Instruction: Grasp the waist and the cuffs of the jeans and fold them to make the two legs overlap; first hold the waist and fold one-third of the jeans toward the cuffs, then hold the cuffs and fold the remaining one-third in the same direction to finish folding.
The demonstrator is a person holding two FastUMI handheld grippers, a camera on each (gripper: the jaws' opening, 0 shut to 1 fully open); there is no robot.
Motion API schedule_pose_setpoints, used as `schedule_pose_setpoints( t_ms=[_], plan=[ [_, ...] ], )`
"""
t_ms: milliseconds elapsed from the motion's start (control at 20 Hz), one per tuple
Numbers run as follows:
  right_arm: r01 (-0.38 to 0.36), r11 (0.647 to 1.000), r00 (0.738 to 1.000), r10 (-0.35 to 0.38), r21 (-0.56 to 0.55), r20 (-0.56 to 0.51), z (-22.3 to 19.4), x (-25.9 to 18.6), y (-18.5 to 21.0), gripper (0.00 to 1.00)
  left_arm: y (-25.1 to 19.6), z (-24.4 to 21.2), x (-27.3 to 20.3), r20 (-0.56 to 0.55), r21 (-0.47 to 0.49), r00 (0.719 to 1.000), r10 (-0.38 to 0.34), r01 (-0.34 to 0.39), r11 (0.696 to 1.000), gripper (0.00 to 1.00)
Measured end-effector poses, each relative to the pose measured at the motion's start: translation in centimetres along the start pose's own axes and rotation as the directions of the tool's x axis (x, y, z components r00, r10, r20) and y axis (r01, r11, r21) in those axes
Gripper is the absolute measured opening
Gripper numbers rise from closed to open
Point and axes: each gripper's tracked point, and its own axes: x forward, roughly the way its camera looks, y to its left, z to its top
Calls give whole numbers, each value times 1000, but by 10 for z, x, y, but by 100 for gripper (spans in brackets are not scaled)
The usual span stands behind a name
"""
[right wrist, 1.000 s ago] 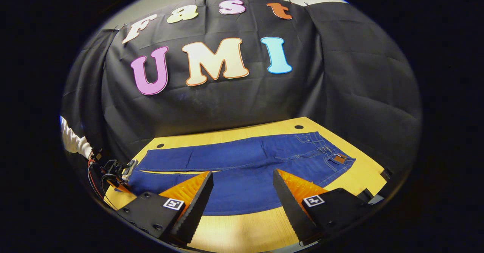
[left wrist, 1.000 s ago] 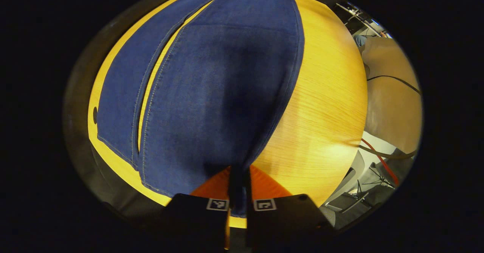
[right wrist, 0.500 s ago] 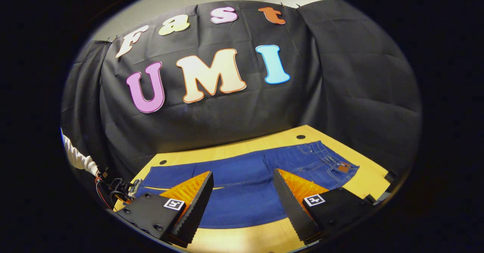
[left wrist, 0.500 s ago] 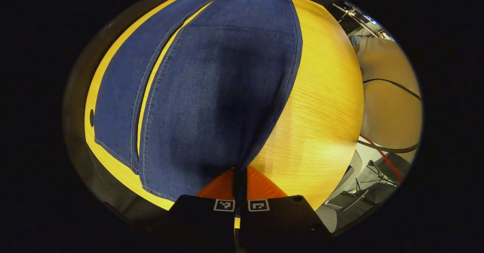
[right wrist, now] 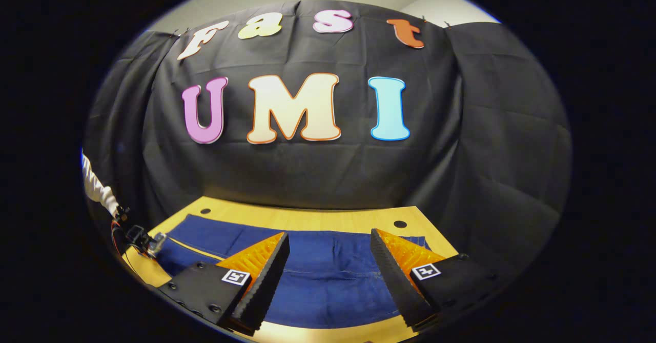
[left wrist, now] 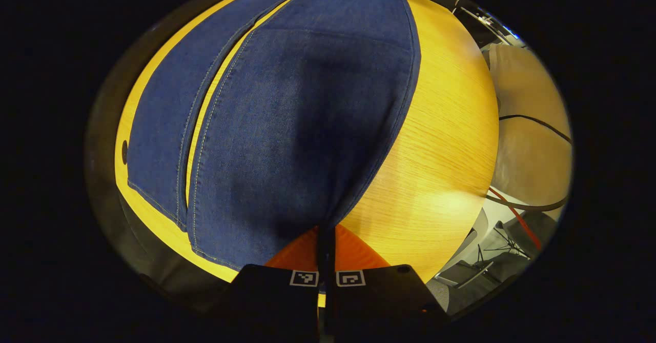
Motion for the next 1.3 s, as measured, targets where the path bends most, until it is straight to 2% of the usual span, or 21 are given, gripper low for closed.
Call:
schedule_pose_setpoints(
  t_ms=[150,250,350,500,600,800,950,1050,1150,1300],
  plan=[
    [-53,992,996,46,-112,-70,-17,20,-23,99,-1,0,-2,-18,-75,1000,1,-3,997,0],
    [-95,972,989,68,-215,-129,-35,28,-40,99,-2,0,-2,-30,-105,1000,6,-9,994,0],
    [-154,939,976,96,-306,-194,-55,33,-53,99,-1,1,-1,-44,-133,999,7,-13,991,0],
    [-280,870,934,149,-406,-324,-90,34,-66,99,-2,1,-1,-74,-150,997,9,-21,989,0],
    [-361,824,894,171,-437,-415,-119,34,-72,99,-1,1,-1,-93,-156,996,7,-21,988,0],
    [-507,739,794,200,-444,-573,-165,32,-72,99,-1,1,-1,-117,-172,993,-9,-11,985,0],
    [-601,637,722,176,-483,-669,-205,25,-75,100,-1,2,-2,-132,-171,991,-17,-6,985,0],
    [-668,563,665,157,-488,-730,-231,20,-82,98,0,2,-2,-139,-172,990,-16,-8,985,0],
    [-726,507,602,142,-465,-785,-254,13,-88,100,0,1,-2,-145,-171,989,-17,-8,985,0],
    [-763,477,548,117,-437,-828,-276,14,-103,99,0,1,-2,-155,-169,988,-24,-3,986,0]
  ],
)
